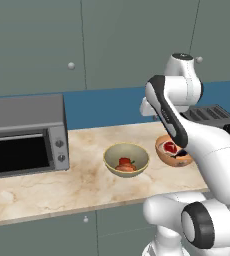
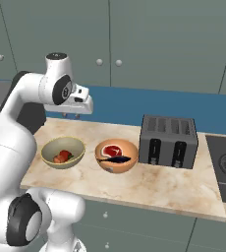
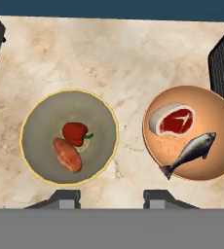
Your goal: Place the bowl with the bell pepper and sweet potato on the top shelf of the fridge. Place the bowl with the fish and steak on the second highest shelf of the fridge.
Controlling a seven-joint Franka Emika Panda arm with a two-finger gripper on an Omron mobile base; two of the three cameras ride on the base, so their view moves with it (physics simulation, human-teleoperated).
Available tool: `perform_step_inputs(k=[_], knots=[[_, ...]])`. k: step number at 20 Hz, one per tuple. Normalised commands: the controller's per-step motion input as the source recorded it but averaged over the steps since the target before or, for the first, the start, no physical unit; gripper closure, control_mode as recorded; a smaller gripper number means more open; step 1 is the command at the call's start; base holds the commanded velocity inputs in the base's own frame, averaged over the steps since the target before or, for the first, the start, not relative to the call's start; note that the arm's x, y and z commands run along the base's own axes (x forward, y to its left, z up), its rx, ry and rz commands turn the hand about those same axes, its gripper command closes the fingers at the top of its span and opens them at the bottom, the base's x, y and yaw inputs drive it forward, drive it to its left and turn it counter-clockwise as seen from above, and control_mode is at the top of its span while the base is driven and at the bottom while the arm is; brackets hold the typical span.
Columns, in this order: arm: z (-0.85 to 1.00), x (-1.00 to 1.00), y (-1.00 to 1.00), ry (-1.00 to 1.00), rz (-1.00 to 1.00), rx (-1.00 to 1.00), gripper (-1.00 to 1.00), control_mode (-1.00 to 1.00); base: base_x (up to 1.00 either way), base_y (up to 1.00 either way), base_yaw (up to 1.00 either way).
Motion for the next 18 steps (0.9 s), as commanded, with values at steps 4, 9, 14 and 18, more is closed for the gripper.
perform_step_inputs(k=[4, 9, 14, 18], knots=[[-0.03, -0.09, 0.26, 0.0, 0.0, 0.0, -1.0, -1.0, 0.0, 0.0, 0.0], [-0.64, -0.35, 0.27, 0.01, -0.01, 0.02, -1.0, -1.0, 0.0, 0.0, 0.0], [-1.0, -0.04, 0.02, 0.13, -0.12, 0.07, -1.0, -1.0, 0.0, 0.0, 0.0], [-0.97, 0.0, 0.0, 0.07, -0.15, 0.12, -1.0, -1.0, 0.0, 0.0, 0.0]])
